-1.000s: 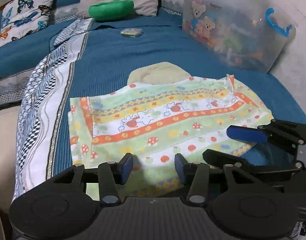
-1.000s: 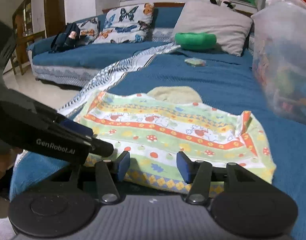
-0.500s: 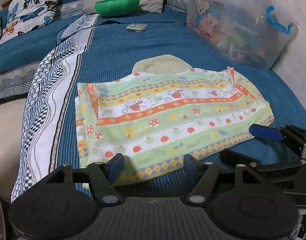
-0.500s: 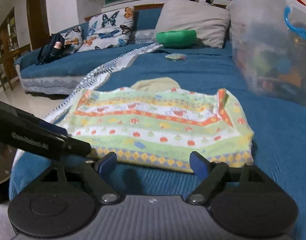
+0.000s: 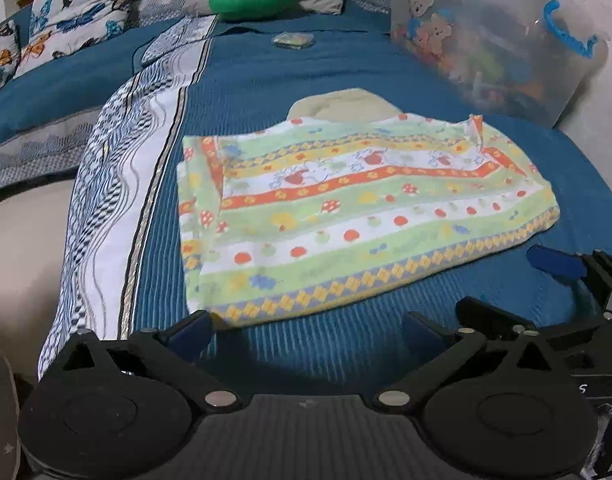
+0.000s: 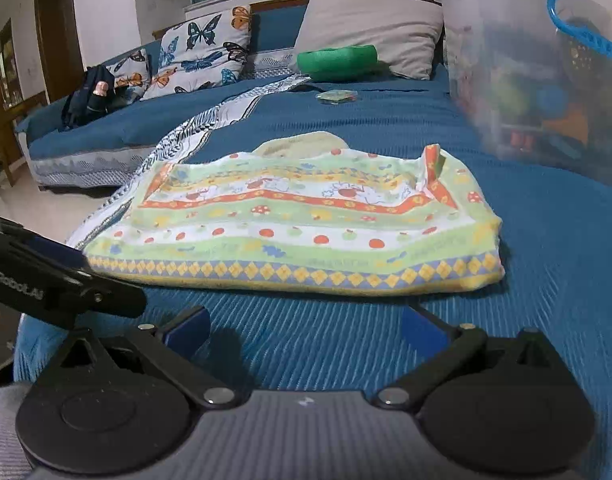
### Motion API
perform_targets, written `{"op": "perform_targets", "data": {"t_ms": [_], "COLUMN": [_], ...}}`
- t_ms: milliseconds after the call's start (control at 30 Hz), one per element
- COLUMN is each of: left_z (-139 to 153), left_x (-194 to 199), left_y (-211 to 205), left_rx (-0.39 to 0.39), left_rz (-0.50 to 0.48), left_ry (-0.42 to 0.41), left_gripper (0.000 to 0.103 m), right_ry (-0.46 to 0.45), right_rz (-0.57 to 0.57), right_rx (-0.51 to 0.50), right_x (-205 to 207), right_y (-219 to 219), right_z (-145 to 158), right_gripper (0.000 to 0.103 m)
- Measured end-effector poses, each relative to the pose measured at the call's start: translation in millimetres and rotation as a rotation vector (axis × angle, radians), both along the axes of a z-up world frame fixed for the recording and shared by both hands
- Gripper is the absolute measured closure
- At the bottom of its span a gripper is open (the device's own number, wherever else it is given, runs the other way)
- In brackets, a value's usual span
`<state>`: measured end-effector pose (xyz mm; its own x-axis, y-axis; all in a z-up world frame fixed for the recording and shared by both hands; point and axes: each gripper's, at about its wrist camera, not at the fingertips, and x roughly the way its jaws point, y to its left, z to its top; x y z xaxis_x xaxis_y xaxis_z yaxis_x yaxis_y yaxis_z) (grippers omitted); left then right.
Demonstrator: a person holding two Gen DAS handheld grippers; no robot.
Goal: Fold clothes
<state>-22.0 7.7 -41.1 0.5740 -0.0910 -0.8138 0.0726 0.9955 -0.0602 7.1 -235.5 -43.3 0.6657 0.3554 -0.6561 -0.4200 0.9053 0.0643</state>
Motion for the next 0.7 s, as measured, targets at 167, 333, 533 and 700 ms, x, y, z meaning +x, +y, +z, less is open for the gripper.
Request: {"op": "perform_targets", "data": {"t_ms": [167, 333, 533, 700], "left_z": [-8.4, -9.8, -6.3, -3.0], "left_x": [-3.0, -7.5, -10.1, -10.3], "left_y": [6.9, 11.6, 11.6, 12.1], "left_rx": [0.003, 0.012, 0.017, 0.024], "left_rz": [0.032, 0.050, 0.061, 0.069], "left_ry": [0.042, 0.055, 0.061, 0.054], "left_gripper": [0.000, 0.000, 0.000, 0.000], "right_ry": [-0.002, -0.007, -0.006, -0.027], "right_rz": [0.022, 0.029, 0.026, 0.040], "right_rx": [-0.058, -0.045, -0.003, 0.012], "right_x": [-0.5, -2.0, -2.4, -3.0], "right_y": [6.1, 2.6, -1.4, 0.6], "right_z": [-0.2, 1.0, 15.1, 29.6], "right_gripper": [0.000, 0.000, 0.000, 0.000]}}
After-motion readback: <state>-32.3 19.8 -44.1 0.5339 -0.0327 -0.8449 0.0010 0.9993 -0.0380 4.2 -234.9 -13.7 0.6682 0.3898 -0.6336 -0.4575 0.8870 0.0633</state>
